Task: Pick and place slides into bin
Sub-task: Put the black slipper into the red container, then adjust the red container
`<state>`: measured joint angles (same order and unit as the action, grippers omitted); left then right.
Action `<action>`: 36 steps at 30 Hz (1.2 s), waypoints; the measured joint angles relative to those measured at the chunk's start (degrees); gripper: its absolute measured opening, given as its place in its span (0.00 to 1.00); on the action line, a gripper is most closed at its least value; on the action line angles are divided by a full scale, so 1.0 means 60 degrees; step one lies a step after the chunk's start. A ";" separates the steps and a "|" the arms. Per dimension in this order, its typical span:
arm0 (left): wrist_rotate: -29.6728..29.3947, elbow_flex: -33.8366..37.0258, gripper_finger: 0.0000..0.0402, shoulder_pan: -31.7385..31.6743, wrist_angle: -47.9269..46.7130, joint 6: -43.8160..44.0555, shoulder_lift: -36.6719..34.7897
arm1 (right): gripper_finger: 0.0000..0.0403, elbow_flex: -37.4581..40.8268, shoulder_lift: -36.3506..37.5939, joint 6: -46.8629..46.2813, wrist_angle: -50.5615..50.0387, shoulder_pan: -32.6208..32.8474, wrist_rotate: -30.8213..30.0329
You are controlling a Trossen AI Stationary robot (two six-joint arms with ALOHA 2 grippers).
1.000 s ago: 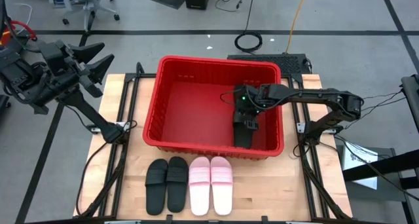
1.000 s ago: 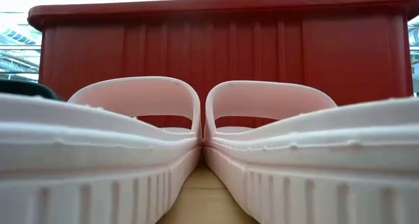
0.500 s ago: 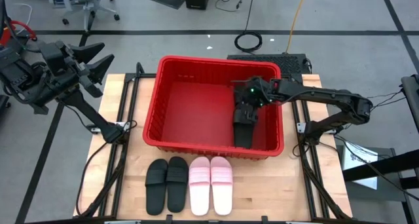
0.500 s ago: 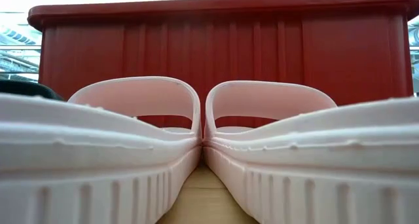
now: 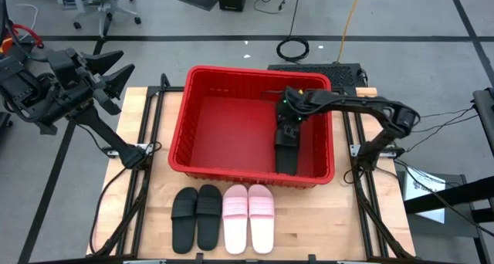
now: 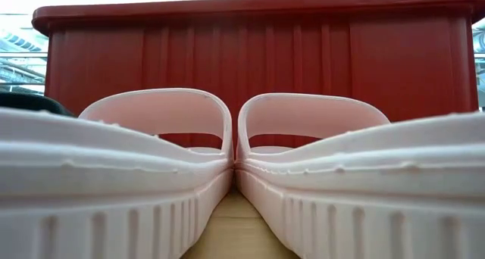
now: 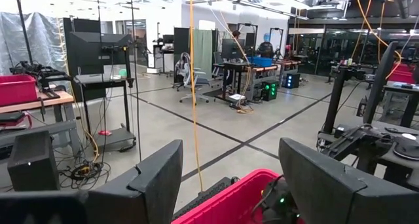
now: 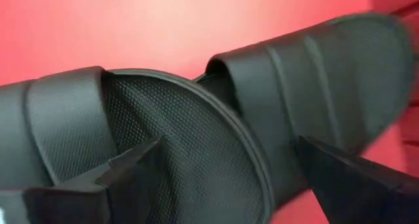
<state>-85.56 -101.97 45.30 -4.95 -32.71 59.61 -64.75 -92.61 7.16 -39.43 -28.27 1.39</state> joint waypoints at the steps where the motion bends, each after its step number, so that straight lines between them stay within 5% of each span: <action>1: 0.0000 0.0000 0.64 -0.0004 0.0002 0.0000 -0.0001 | 0.83 -0.0004 -0.0151 -0.0031 -0.0001 -0.0004 0.0030; 9: 0.0000 0.0000 0.64 0.0000 0.0002 -0.0073 -0.0007 | 0.80 0.0000 -0.0170 -0.0507 0.0356 -0.0031 -0.0009; 25: 0.0000 0.0000 0.64 -0.0001 0.0000 -0.0095 -0.0011 | 0.79 0.0007 0.2379 -0.1739 0.0966 -0.0092 0.0380; 36: 0.1437 0.0000 0.64 -0.0001 0.0000 -0.0036 -0.0011 | 0.79 0.0007 0.3881 -0.5065 0.5760 0.0010 0.1801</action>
<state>-76.94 -101.97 45.29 -4.95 -32.93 59.55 -64.71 -69.32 -23.23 -4.87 -28.21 12.20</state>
